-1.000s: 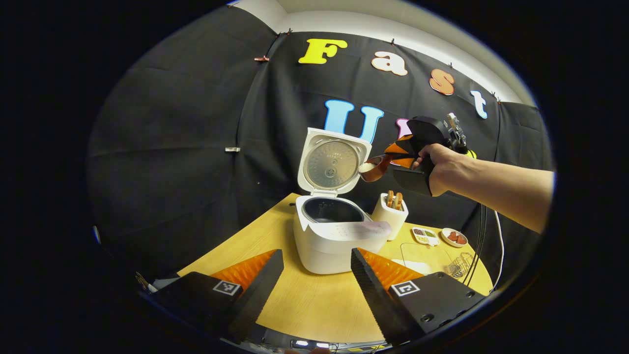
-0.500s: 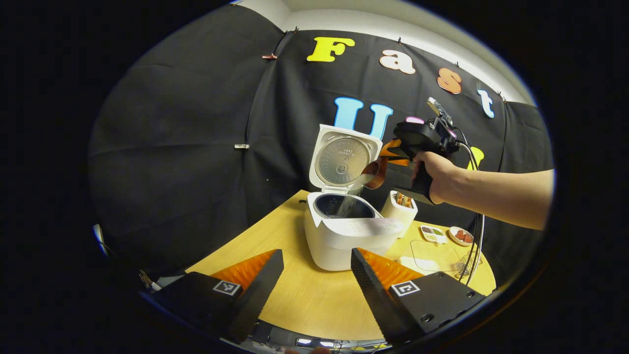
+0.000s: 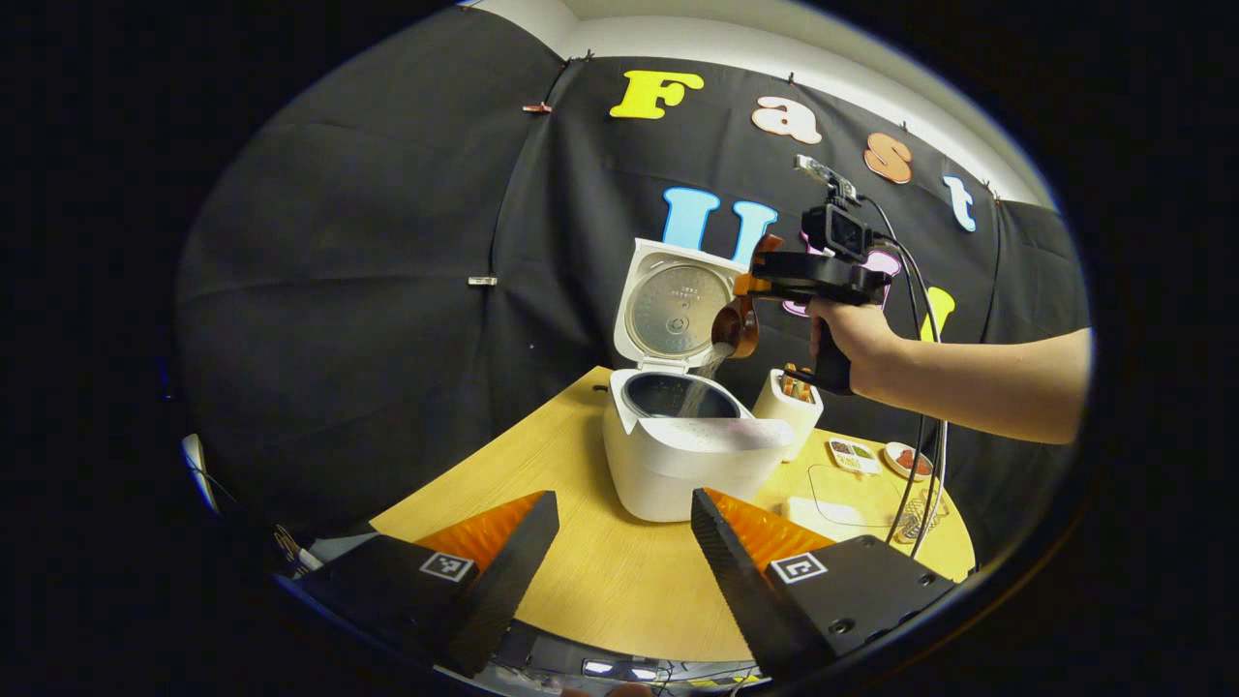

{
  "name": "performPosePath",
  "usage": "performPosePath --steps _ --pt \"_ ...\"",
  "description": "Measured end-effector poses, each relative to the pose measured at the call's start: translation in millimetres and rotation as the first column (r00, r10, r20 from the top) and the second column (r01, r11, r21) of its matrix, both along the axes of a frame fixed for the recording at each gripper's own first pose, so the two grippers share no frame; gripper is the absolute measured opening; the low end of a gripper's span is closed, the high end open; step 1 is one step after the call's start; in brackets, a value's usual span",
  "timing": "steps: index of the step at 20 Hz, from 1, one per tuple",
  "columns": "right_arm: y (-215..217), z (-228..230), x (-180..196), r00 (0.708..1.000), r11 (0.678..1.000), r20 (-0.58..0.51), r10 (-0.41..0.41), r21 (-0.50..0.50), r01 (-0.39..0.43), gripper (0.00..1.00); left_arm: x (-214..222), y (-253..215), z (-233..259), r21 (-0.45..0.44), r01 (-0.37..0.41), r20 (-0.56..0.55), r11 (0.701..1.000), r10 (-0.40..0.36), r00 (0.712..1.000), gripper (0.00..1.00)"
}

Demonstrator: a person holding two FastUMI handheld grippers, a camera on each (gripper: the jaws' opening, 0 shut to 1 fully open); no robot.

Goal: Close the left gripper, press the button to open the rice cooker; take a wooden spoon from the chopstick holder with the right hand, scoop a spoonful of rice and pour it into the rice cooker, then put the wooden spoon back into the chopstick holder.

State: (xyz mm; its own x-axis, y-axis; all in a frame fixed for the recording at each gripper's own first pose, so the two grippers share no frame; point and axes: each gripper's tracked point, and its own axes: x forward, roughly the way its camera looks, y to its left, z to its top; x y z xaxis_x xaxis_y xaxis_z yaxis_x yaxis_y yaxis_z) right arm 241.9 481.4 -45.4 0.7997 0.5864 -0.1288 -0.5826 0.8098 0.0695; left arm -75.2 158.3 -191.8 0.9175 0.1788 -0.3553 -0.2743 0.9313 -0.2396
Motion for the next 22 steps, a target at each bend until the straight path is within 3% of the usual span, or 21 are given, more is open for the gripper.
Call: performPosePath --steps 2,5,9,11,14,17,19,22 --pt "9 10 -9 0.991 0.994 0.125 0.056 -0.105 -0.043 0.08 -4 2 2 -0.001 -0.004 0.003 1.000 0.004 1.000 0.95" --pt "27 22 -30 0.950 0.969 0.278 0.145 -0.233 -0.080 0.08 -4 8 4 0.005 -0.012 0.008 1.000 0.012 1.000 0.95" --pt "46 13 -53 0.912 0.931 0.325 0.252 -0.338 -0.137 0.08 -10 11 7 0.020 -0.017 0.011 1.000 0.017 1.000 0.95" --pt "46 10 -54 0.917 0.929 0.305 0.257 -0.340 -0.147 0.08 -11 11 8 0.018 -0.018 0.007 1.000 0.017 1.000 0.95" --pt "35 10 -41 0.960 0.961 0.215 0.179 -0.247 -0.124 0.08 -9 9 9 0.012 -0.012 0.007 1.000 0.012 1.000 0.95" --pt "25 5 -39 0.992 0.990 0.016 0.129 -0.059 -0.128 0.08 -11 6 10 0.020 -0.002 0.012 1.000 0.002 1.000 0.95" --pt "8 10 -36 0.990 0.993 -0.099 0.103 0.066 -0.096 0.08 -11 3 13 0.025 0.010 0.015 1.000 -0.011 1.000 0.95" --pt "-22 23 -27 0.967 0.966 -0.243 0.078 0.256 -0.013 0.08 -8 -4 18 0.041 0.032 0.021 0.999 -0.032 0.999 0.95"
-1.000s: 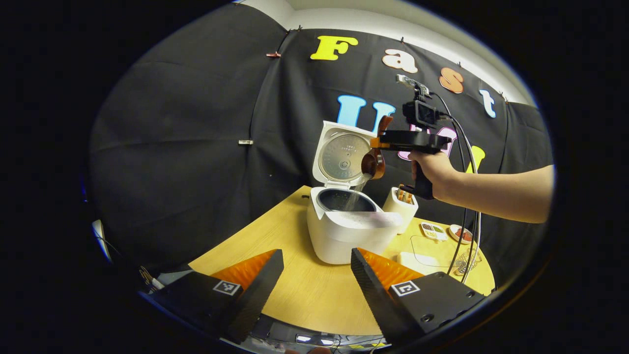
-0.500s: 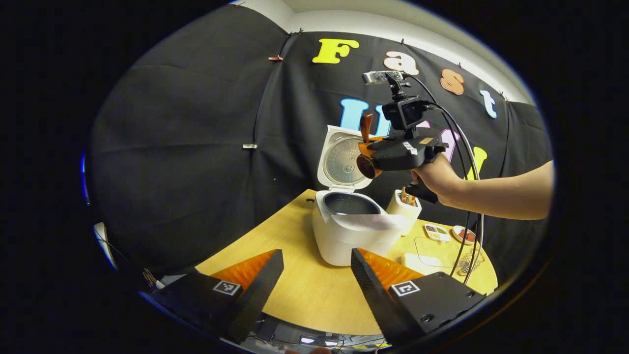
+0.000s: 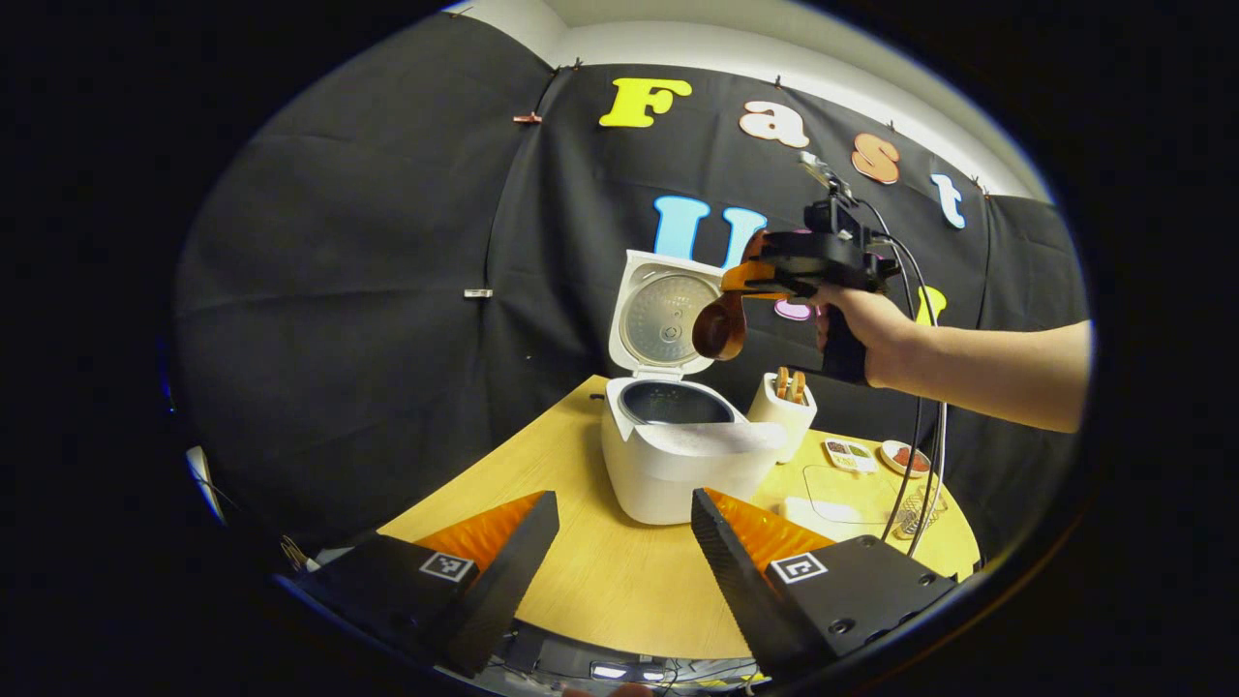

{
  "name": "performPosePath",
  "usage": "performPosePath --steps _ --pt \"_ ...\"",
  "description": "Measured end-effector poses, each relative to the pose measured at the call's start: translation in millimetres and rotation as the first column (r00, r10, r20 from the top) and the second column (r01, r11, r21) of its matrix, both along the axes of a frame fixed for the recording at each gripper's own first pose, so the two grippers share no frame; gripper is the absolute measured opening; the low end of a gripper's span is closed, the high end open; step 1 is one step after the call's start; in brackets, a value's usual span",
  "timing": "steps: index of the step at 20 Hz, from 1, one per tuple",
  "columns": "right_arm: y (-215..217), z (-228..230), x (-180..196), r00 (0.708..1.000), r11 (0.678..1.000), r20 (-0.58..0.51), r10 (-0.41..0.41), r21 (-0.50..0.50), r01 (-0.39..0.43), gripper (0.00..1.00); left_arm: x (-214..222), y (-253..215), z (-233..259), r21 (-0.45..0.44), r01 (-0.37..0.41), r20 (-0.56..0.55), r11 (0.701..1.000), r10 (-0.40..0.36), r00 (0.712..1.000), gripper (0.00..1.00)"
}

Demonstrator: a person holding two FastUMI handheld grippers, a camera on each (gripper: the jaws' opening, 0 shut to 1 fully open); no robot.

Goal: Close the left gripper, press the button to open the rice cooker; take a wooden spoon from the chopstick holder with the right hand, scoop a spoonful of rice and pour it into the rice cooker, then put the wooden spoon back into the chopstick holder.

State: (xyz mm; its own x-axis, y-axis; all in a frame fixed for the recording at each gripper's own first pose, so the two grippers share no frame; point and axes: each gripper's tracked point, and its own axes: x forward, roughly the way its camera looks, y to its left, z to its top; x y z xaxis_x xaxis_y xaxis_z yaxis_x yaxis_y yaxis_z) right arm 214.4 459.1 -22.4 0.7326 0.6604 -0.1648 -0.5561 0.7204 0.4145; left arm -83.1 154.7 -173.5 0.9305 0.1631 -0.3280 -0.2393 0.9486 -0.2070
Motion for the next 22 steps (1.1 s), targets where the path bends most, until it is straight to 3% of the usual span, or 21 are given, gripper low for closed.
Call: performPosePath --steps 2,5,9,14,22 --pt "-28 14 -1 0.998 0.994 -0.052 -0.031 0.099 0.036 0.08 3 -6 4 0.003 0.015 0.006 1.000 -0.015 1.000 0.95" --pt "-73 40 -9 0.991 0.962 -0.113 -0.070 0.256 0.097 0.08 6 -20 9 -0.009 0.036 0.016 0.999 -0.036 0.999 0.95" --pt "-155 52 -17 0.979 0.930 -0.152 -0.138 0.320 0.181 0.08 7 -40 16 -0.017 0.073 0.026 0.997 -0.072 0.997 0.95" --pt "-274 32 -31 0.952 0.912 -0.157 -0.261 0.284 0.297 0.08 15 -67 37 0.017 0.131 0.051 0.991 -0.132 0.990 0.95" --pt "-437 -53 -44 0.885 0.887 -0.109 -0.453 0.048 0.460 0.08 36 -101 61 0.067 0.154 0.070 0.986 -0.159 0.985 0.95"
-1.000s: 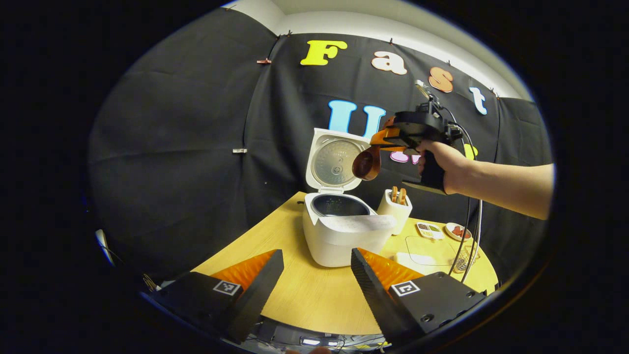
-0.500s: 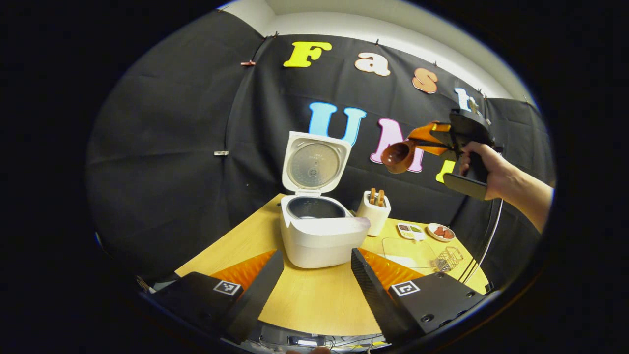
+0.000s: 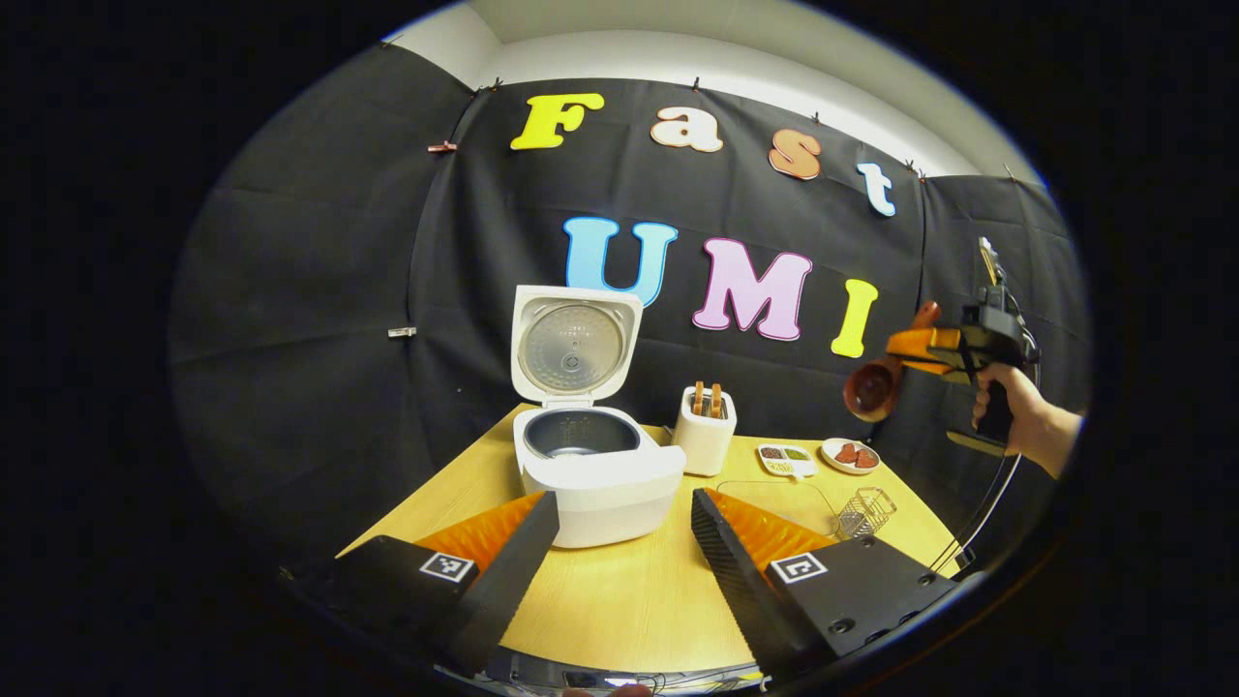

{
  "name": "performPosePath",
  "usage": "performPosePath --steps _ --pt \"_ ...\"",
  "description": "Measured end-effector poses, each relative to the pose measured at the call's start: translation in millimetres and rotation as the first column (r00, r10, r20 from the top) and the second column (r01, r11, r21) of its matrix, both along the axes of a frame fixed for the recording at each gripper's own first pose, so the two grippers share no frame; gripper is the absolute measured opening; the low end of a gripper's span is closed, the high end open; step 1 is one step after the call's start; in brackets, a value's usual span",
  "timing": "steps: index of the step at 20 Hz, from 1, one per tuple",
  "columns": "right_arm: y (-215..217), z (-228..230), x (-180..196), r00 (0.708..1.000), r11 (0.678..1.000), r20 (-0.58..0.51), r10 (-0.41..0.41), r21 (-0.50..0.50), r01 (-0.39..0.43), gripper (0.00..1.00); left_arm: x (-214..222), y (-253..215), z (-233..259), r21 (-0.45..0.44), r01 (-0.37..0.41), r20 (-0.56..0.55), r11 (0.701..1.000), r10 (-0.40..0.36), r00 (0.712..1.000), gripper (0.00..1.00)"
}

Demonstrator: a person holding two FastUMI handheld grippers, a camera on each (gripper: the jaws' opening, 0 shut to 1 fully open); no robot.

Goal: Close the left gripper, press the button to open the rice cooker; take a wooden spoon from the chopstick holder with the right hand, scoop a spoonful of rice and pour it into the rice cooker, then put the wooden spoon back into the chopstick holder.

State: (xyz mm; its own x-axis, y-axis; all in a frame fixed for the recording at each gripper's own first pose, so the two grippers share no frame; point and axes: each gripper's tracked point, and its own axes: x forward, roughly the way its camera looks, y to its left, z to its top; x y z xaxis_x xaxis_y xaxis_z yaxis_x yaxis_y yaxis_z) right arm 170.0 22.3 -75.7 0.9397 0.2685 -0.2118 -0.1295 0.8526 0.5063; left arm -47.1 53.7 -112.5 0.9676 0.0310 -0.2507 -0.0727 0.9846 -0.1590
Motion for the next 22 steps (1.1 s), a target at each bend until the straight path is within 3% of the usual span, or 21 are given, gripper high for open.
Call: performPosePath --steps 5,9,15,22 --pt "-73 -72 1 0.993 0.991 -0.087 -0.077 -0.119 0.066 0.08 12 -19 10 0.021 -0.012 0.008 1.000 0.012 1.000 0.95" --pt "-92 -131 2 0.985 0.985 -0.161 -0.062 -0.172 0.034 0.08 19 -30 19 0.027 -0.048 0.010 0.999 0.047 0.999 0.95" --pt "-94 -201 4 0.962 0.989 -0.272 -0.032 -0.145 -0.008 0.08 25 -48 31 0.059 -0.095 -0.004 0.994 0.095 0.995 0.95" --pt "-90 -258 3 0.930 0.999 -0.368 0.000 -0.033 -0.013 0.10 31 -68 47 0.093 -0.147 -0.014 0.985 0.149 0.989 0.95"
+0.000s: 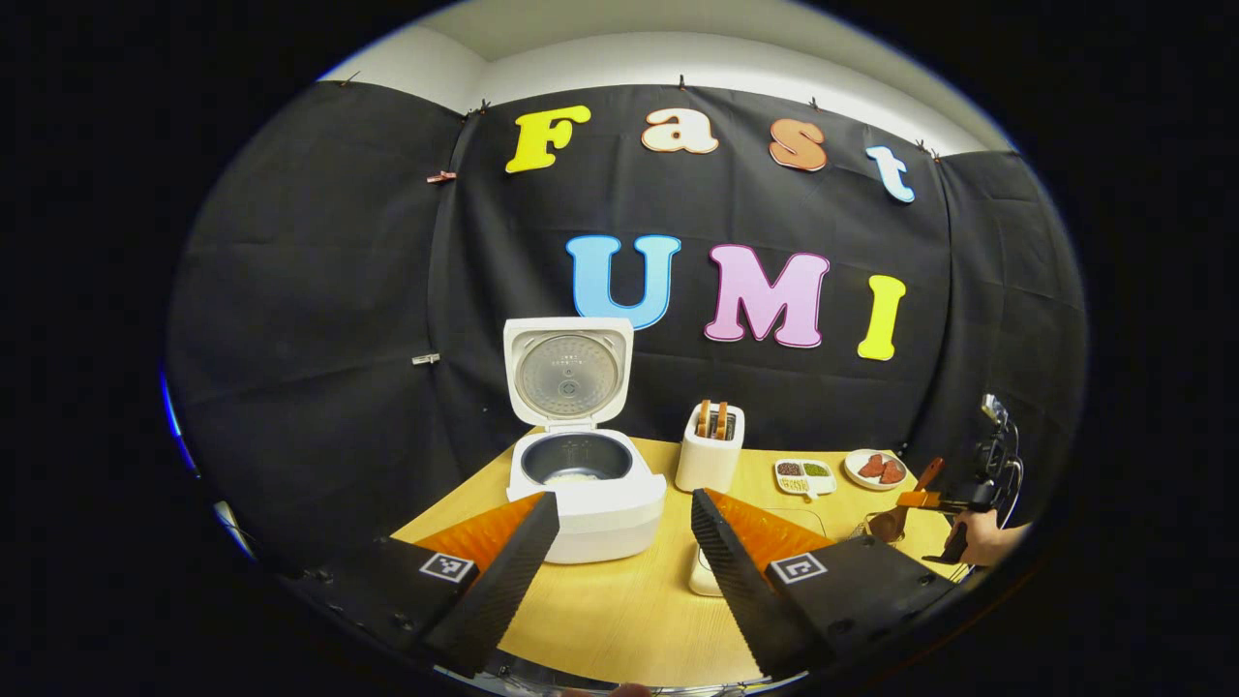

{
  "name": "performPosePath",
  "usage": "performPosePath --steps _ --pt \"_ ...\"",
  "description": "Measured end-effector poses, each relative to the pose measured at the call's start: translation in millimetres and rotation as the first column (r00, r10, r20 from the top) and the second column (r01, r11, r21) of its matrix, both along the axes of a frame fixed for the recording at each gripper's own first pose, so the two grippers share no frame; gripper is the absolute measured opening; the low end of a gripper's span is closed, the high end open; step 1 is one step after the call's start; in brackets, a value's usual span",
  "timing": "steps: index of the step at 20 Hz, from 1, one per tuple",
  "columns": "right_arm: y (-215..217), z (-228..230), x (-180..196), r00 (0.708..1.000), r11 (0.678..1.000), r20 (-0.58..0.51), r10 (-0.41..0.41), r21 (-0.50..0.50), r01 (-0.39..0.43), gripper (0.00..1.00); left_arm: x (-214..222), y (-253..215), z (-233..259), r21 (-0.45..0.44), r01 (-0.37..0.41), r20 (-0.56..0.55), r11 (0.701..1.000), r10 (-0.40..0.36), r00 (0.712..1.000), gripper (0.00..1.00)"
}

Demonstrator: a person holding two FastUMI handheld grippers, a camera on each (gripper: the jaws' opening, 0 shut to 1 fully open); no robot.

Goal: Close the left gripper, press the button to open the rice cooker; take a wooden spoon from the chopstick holder with the right hand, scoop a spoonful of rice and pour it into the rice cooker, then put the wooden spoon back into the chopstick holder.

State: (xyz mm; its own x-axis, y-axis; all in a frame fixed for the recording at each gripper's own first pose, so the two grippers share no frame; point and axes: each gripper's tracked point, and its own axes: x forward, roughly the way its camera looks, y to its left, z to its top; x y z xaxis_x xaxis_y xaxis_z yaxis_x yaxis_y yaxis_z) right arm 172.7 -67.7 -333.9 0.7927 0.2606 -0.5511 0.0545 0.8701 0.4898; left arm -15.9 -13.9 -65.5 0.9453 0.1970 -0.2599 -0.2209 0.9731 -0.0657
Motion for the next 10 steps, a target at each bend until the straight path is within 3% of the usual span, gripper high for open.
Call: performPosePath --steps 8,9,10 --pt "-10 -19 -4 0.999 0.995 -0.046 -0.007 0.095 0.011 0.18 7 -13 25 0.030 -0.045 0.034 0.999 0.044 0.998 0.95" --pt "-13 -19 -4 0.999 0.994 -0.048 -0.012 0.109 0.017 0.24 9 -14 28 0.033 -0.040 0.043 0.999 0.038 0.998 0.95" --pt "-13 -19 -6 0.998 0.992 -0.055 -0.011 0.128 0.018 0.37 13 -15 32 0.031 -0.033 0.050 0.999 0.031 0.998 0.95"
